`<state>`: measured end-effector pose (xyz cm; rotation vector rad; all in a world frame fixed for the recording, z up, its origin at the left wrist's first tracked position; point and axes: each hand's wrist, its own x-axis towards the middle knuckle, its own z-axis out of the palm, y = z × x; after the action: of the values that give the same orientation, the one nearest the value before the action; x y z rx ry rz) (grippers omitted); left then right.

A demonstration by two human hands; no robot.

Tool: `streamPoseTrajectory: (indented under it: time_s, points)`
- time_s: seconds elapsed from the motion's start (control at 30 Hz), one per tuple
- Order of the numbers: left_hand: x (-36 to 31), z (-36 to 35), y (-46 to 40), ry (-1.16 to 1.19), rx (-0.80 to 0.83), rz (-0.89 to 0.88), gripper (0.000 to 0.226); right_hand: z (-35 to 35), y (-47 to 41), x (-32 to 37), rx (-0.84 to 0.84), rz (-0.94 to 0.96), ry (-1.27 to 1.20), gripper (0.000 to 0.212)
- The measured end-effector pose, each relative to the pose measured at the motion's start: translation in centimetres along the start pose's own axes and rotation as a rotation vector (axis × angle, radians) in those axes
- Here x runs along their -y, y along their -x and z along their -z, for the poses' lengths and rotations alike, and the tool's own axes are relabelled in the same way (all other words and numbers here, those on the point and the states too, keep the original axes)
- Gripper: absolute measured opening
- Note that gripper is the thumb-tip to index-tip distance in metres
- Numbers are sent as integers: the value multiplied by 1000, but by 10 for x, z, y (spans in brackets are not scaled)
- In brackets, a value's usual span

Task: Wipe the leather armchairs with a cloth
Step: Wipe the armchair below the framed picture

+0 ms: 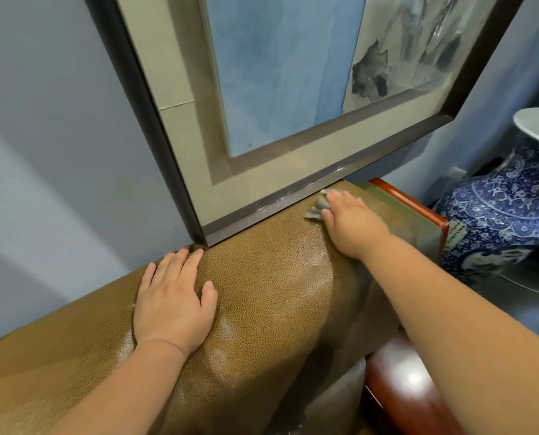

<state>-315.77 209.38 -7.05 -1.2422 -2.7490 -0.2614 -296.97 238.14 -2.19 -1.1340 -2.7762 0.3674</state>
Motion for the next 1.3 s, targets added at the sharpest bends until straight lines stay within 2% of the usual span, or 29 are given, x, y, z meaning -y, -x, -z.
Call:
streamPoseTrajectory:
  time_s: [0.07,0.1,0.17,0.3,0.37,0.43,0.5,0.57,0.6,0.67,0.77,0.87,0.93,1.03,1.07,1.13,1.2,1.3]
  points:
    - [-1,-1,0,0,8,6,72,7,-11,-22,-19,-148,8,42]
    - [-1,0,0,-3,15,6,72,4,-11,-18,-16,-161,9,47]
    - [-1,2,1,-5,14,9,72,-8,3,14,-17,-46,10,52]
    - [-3,5,1,5,5,9,72,-44,70,76,-2,326,7,63]
    - [-2,4,1,7,-2,9,71,-43,76,63,15,354,-22,59]
    - [-2,5,0,19,-10,6,70,-34,63,24,-58,223,-28,53]
    - [-3,6,0,39,-21,7,68,-18,50,-18,-137,-6,-18,51]
    - [-6,10,1,43,-8,15,64,-10,49,-31,-183,-160,-41,48]
    - [-7,14,2,34,0,17,60,-10,55,-22,-202,-166,-58,46]
    - [-11,21,4,22,4,27,53,-20,79,9,-190,-59,-88,47]
    - [-33,31,5,104,-32,-4,40,-50,128,52,-105,252,-17,58]
    - [-80,31,-5,177,9,-115,51,-50,127,38,-3,402,-13,60]
    - [-107,20,-13,103,93,-185,64,-38,99,5,-35,300,-6,57]
    - [-113,2,-21,-1,93,-228,75,-10,49,-63,-161,-74,-76,50]
    - [-110,-4,-22,-16,72,-229,77,-1,37,-83,-147,-192,-127,47]
    - [-108,-11,-27,-22,53,-253,77,8,20,-101,-108,-302,-213,44]
    - [-113,-13,-38,-14,59,-284,77,3,16,-79,-140,-232,-161,43]
    - [-119,-14,-53,-17,59,-326,75,-22,29,-19,-161,146,-26,39]
